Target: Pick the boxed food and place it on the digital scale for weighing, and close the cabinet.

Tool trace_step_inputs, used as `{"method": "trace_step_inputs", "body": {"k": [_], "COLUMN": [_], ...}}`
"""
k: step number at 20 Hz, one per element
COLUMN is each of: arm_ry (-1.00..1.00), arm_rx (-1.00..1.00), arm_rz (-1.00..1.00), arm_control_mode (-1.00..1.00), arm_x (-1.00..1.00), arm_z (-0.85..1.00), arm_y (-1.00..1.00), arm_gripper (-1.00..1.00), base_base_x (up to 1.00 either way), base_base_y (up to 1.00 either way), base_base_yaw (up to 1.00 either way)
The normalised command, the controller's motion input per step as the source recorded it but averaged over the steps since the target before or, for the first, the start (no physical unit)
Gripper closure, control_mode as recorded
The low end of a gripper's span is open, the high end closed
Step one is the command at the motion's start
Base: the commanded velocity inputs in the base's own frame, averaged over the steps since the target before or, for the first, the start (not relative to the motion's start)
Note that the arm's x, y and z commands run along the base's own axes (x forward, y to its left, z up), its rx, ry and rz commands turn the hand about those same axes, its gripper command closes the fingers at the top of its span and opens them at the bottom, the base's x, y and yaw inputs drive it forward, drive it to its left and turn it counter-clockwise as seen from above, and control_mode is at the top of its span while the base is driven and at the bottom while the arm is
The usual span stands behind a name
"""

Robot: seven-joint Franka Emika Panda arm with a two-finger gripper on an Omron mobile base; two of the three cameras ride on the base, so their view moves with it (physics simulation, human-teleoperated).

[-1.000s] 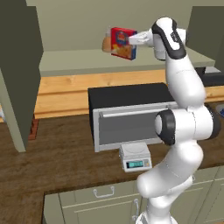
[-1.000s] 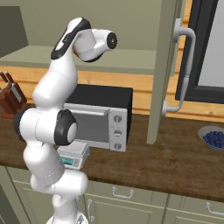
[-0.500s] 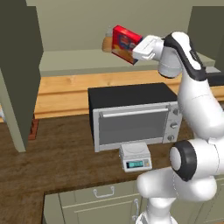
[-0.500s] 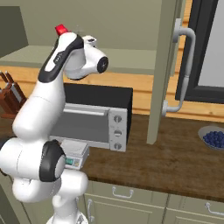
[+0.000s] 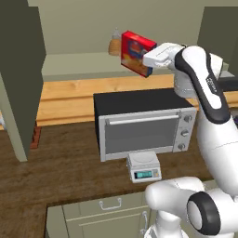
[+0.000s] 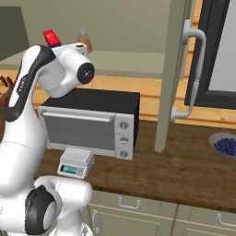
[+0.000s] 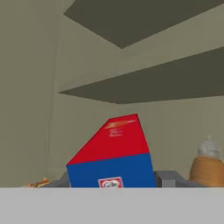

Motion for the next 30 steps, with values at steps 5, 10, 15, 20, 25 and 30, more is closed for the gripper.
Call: {"method": "trace_step_inputs", "body": {"k": [5, 10, 15, 20, 25, 30], "arm_ry": [0.11, 0.01, 0.12, 0.34, 0.34, 0.00], "arm_rx": [-0.01, -0.01, 0.01, 0.00, 0.00, 0.00], "arm_rz": [0.00, 0.03, 0.08, 0.07, 0.24, 0.28], "arm_control_mode": [-1.00, -1.00, -1.00, -1.00, -1.00, -1.00], "arm_x": [-1.00, -0.82, -0.33, -0.04, 0.19, 0.11], "arm_z": [-0.50, -0.72, -0.78, -0.81, -0.90, -0.71], "arm_y": [-0.24, -0.24, -0.40, -0.24, 0.00, 0.00], "arm_gripper": [1.00, 1.00, 1.00, 1.00, 1.00, 1.00], "base_base_x": [0.00, 0.00, 0.00, 0.00, 0.00, 0.00], "base_base_y": [0.00, 0.00, 0.00, 0.00, 0.00, 0.00], "base_base_yaw": [0.00, 0.00, 0.00, 0.00, 0.00, 0.00]}}
